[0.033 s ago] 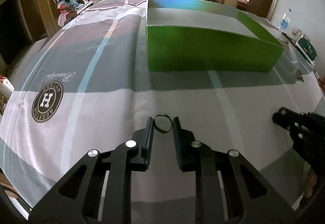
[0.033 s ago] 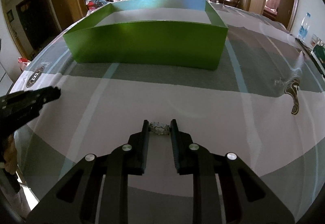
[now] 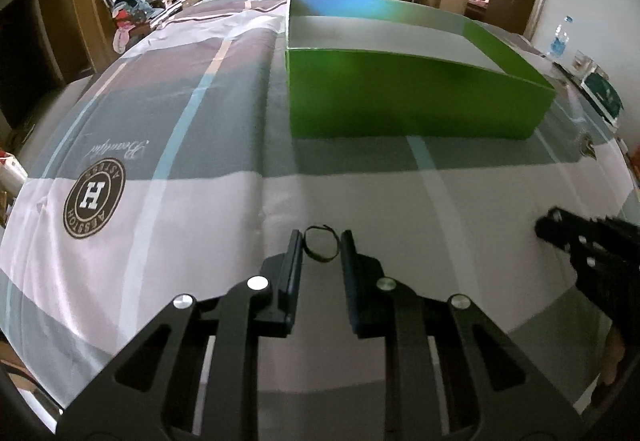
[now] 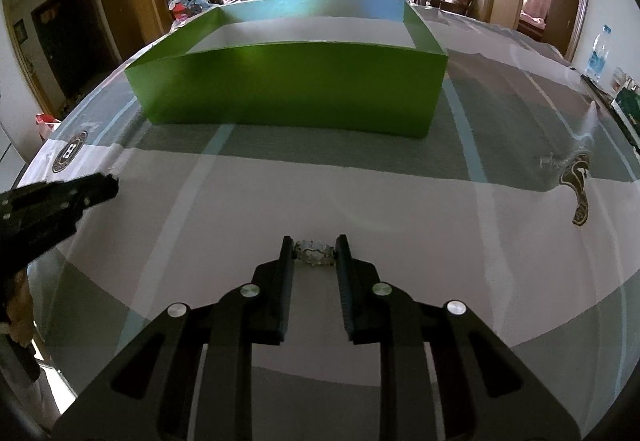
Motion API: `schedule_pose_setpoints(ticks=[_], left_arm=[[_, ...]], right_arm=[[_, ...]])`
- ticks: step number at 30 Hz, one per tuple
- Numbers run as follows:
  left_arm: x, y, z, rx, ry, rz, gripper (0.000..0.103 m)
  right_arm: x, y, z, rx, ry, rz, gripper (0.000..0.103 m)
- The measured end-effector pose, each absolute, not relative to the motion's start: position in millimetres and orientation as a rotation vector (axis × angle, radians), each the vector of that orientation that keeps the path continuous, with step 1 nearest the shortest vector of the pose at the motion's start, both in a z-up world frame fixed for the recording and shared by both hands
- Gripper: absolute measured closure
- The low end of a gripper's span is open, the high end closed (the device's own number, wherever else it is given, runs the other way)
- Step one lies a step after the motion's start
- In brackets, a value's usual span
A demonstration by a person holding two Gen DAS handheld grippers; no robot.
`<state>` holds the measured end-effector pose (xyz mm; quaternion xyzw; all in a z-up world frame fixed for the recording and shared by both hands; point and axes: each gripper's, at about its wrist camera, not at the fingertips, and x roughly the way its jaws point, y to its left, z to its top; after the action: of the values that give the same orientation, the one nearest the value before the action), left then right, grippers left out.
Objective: Organize jewelry
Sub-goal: 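Grasp the dark ring with the left tool while the right tool grasps the small silver ring, then carry both rings into the green box and open both tools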
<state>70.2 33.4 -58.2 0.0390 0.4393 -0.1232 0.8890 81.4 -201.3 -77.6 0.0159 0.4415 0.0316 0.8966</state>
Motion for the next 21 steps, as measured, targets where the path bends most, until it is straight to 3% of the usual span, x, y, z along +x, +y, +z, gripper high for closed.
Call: schedule_pose_setpoints(ticks=[10,21], left_arm=[[62,29,-38,0.082,0.866,-0.273,0.084],[117,5,25,0.032,0.741,-0.282,0.084]], right_arm=[[80,-201,-70,0.023,0.885,0.052,0.082],[126,-206,3,0.002,0.685,0.052,0.082]])
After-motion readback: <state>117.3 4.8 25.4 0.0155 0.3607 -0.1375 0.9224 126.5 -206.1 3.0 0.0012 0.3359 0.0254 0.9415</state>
